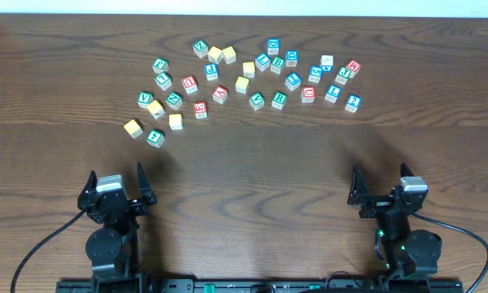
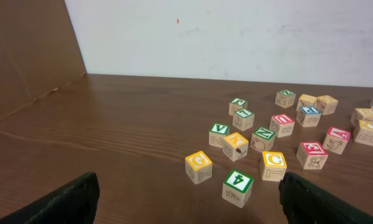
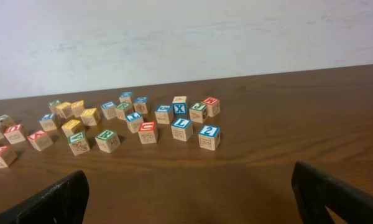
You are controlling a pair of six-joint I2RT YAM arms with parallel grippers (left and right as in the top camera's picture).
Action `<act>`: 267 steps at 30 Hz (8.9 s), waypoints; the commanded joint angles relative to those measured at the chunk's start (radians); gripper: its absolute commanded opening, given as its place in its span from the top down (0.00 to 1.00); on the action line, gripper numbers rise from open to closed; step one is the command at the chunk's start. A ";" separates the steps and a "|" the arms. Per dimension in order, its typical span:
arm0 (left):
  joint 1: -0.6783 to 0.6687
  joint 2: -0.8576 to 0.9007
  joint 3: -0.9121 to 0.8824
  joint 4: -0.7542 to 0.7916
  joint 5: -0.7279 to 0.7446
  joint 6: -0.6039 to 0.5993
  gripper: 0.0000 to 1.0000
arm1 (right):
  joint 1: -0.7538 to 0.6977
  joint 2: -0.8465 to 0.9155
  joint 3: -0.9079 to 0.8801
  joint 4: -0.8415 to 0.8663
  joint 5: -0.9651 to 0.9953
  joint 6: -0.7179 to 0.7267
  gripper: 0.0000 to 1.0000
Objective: Spell out CORL
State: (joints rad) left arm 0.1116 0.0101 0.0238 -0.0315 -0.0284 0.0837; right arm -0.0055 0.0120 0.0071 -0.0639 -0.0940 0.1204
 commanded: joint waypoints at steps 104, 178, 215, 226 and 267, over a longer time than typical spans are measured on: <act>-0.002 1.149 1.063 -0.386 0.360 -0.056 0.09 | 0.000 0.586 0.534 0.058 -0.026 -0.014 0.01; -0.148 2.030 1.760 -1.130 0.087 -0.348 0.38 | 0.066 1.540 1.619 -0.980 -0.143 -0.013 0.08; -0.198 2.054 1.579 -0.882 0.087 -0.299 0.35 | 0.066 1.540 1.619 -0.988 -0.140 -0.013 0.06; -0.198 2.058 1.490 -0.776 0.088 -0.293 0.36 | 0.066 1.540 1.619 -0.991 -0.140 -0.013 0.05; -0.198 2.095 1.491 -0.732 0.088 -0.261 0.73 | 0.066 1.540 1.619 -0.999 -0.140 -0.013 0.05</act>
State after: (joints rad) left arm -0.0879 2.0968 1.5127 -0.7513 0.0715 -0.1825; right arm 0.0547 1.5482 1.6073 -1.0592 -0.2352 0.0982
